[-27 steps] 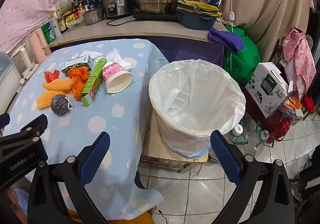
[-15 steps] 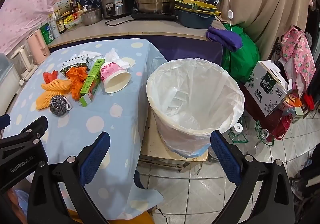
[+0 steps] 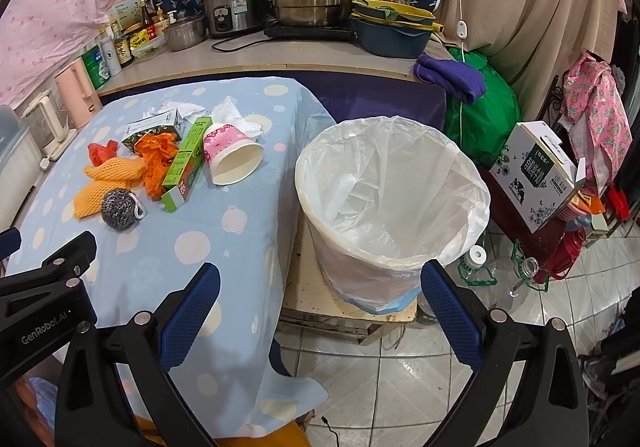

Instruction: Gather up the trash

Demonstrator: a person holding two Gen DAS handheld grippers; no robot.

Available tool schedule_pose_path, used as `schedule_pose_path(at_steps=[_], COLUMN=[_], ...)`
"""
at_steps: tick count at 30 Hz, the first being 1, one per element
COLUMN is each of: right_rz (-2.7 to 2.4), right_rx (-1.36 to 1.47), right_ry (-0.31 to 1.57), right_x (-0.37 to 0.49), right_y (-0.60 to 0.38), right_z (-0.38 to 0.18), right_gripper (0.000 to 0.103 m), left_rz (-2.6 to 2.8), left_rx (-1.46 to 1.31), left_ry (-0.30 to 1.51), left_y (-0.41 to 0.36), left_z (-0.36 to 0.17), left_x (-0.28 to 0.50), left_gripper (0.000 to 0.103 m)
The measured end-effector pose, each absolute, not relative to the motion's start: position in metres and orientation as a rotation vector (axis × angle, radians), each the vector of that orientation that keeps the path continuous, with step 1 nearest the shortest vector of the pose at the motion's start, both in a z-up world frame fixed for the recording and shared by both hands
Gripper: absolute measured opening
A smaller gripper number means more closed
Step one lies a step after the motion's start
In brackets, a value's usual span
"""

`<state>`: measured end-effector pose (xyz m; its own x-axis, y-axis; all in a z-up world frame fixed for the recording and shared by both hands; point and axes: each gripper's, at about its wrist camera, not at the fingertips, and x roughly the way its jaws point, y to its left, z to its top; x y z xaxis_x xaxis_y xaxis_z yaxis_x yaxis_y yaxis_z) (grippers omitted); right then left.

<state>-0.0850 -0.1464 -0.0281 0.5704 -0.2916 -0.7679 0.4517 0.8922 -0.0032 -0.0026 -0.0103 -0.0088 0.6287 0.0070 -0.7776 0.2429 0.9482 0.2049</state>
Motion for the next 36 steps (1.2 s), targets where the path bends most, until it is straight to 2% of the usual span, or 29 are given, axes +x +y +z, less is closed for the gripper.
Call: schedule_pose_path(at_steps=[36], right_rz=[-0.436], right_rx=[0.200], right_ry=[0.873], right_x=[-0.0800], right_y=[-0.1420], right_z=[-0.0299], right_gripper=[0.096], left_rz=[-0.139], left_rx=[0.304], left_ry=[0.888], left_y=[-0.0122], left_z=[-0.0126], left_x=[-0.0052], left_gripper=[0.095])
